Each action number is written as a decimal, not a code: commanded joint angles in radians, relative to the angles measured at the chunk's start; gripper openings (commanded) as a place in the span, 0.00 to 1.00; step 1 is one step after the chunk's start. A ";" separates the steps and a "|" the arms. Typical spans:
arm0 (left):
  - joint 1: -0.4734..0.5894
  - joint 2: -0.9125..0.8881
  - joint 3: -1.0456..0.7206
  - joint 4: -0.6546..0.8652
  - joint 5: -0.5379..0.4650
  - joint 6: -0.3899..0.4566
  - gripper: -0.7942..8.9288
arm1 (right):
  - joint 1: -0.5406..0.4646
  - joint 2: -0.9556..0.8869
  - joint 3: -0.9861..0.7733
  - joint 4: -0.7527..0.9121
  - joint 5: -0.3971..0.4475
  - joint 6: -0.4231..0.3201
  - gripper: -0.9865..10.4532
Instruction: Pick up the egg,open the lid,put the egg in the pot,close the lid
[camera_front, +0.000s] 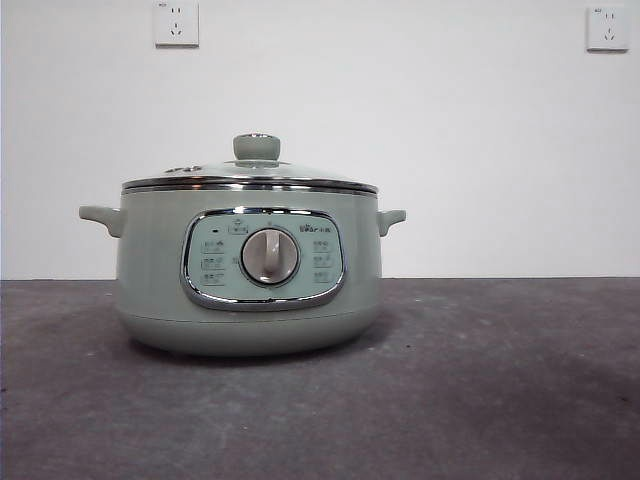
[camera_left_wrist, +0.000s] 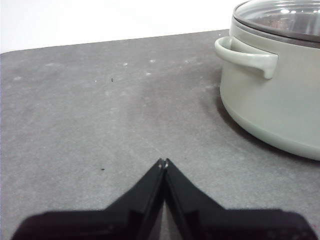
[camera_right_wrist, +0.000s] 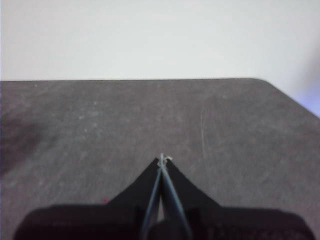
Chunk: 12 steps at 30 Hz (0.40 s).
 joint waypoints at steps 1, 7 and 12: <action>0.003 0.000 -0.009 0.000 -0.003 -0.010 0.08 | -0.001 -0.012 -0.046 0.016 0.001 0.017 0.09; 0.003 0.000 -0.009 0.000 -0.003 -0.010 0.08 | 0.001 -0.012 -0.086 -0.012 0.000 0.013 0.09; 0.003 0.000 -0.009 0.000 -0.003 -0.010 0.08 | 0.001 -0.012 -0.086 -0.015 0.000 0.009 0.09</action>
